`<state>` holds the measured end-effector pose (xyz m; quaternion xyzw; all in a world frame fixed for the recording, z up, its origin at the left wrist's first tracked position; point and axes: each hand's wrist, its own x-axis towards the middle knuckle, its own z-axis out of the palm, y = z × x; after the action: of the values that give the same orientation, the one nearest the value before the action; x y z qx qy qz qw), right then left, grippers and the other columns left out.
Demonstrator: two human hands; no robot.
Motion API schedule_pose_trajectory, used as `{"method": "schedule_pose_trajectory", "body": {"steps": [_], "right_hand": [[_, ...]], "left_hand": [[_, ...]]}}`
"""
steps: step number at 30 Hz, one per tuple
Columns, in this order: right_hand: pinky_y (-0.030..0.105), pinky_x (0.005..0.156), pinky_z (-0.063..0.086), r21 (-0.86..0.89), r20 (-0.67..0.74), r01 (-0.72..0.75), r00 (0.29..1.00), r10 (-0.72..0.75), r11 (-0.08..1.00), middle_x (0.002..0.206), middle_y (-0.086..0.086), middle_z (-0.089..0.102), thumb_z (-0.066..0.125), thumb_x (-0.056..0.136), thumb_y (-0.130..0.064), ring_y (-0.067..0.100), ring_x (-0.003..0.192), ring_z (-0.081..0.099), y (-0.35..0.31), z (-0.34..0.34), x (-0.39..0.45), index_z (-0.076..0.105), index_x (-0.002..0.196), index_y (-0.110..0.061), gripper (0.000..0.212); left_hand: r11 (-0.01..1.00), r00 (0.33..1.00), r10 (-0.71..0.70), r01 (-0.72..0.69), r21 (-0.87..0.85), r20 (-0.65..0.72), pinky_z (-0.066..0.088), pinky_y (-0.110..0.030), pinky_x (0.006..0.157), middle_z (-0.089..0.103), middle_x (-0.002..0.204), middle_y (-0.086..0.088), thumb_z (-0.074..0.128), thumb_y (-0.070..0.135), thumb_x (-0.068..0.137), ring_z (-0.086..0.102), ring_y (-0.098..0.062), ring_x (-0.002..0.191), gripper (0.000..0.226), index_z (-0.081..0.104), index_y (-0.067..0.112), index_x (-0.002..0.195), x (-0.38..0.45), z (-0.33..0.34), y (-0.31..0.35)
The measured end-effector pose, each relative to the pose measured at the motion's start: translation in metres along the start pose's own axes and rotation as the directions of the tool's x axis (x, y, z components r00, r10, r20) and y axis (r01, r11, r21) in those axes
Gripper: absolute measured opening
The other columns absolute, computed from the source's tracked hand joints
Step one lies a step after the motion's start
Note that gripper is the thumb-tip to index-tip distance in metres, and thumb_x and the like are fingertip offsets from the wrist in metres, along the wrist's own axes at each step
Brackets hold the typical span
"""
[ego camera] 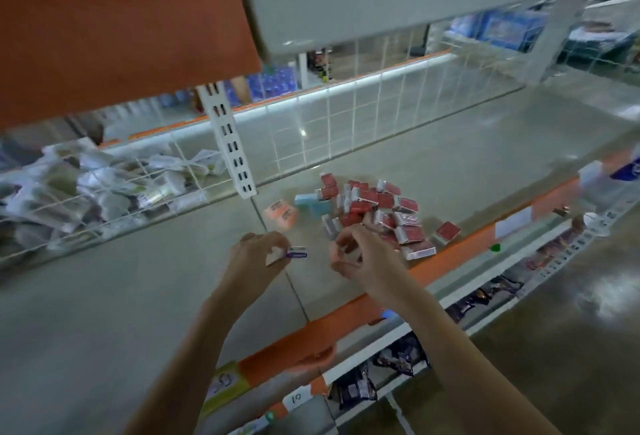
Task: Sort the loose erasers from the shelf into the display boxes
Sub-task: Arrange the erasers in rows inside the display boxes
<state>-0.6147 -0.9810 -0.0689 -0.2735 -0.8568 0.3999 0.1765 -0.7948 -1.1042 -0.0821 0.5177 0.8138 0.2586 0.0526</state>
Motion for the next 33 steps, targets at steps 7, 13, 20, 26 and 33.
{"method": "schedule_pose_trajectory", "body": {"steps": [7,13,20,26,33], "right_hand": [[0.017,0.082,0.050,0.515,0.256,-0.032,0.959,-0.118,0.857,0.103,-0.006,0.069,0.072,0.077,-0.004,0.004,0.096,0.064,-0.051,0.036,-0.014,0.059,0.099,-0.027,0.035],[0.014,0.072,0.048,0.614,0.365,-0.062,0.906,-0.213,0.787,0.093,-0.006,0.070,0.070,0.075,0.006,0.004,0.086,0.066,-0.116,0.097,-0.037,0.063,0.096,-0.018,0.033],[0.019,0.072,0.052,0.590,0.432,0.035,0.831,-0.351,0.807,0.082,-0.008,0.071,0.072,0.072,0.006,0.009,0.079,0.067,-0.208,0.205,-0.094,0.062,0.089,-0.026,0.037],[0.010,0.062,0.044,0.560,0.381,0.191,0.805,-0.456,0.806,0.077,-0.015,0.065,0.077,0.072,-0.013,-0.010,0.064,0.060,-0.297,0.295,-0.164,0.059,0.085,-0.032,0.029],[0.007,0.061,0.044,0.547,0.426,0.252,0.737,-0.525,0.798,0.075,-0.012,0.066,0.076,0.074,-0.010,-0.009,0.062,0.059,-0.372,0.376,-0.204,0.060,0.089,-0.027,0.028]], "left_hand": [[0.987,0.973,-0.160,0.162,-0.001,-0.165,0.036,-0.014,0.063,0.052,0.078,0.024,0.072,0.018,0.079,0.048,0.000,0.075,0.016,0.066,0.026,0.091,-0.092,-0.060,-0.008],[0.954,0.900,-0.287,0.299,-0.016,-0.329,0.037,-0.006,0.063,0.050,0.071,0.026,0.077,0.013,0.074,0.048,0.011,0.077,0.021,0.067,0.027,0.087,-0.186,-0.119,-0.030],[0.908,0.811,-0.399,0.413,-0.063,-0.428,0.039,-0.018,0.067,0.061,0.079,0.011,0.068,0.032,0.072,0.050,-0.004,0.077,0.023,0.058,0.036,0.093,-0.329,-0.180,-0.072],[0.852,0.737,-0.494,0.517,-0.087,-0.461,0.037,-0.014,0.067,0.058,0.079,0.014,0.059,0.040,0.074,0.048,0.003,0.075,0.017,0.057,0.038,0.091,-0.462,-0.234,-0.116],[0.793,0.641,-0.556,0.600,-0.107,-0.530,0.033,-0.006,0.064,0.056,0.077,0.028,0.072,0.009,0.078,0.046,0.008,0.073,0.020,0.063,0.025,0.087,-0.556,-0.282,-0.163]]}}
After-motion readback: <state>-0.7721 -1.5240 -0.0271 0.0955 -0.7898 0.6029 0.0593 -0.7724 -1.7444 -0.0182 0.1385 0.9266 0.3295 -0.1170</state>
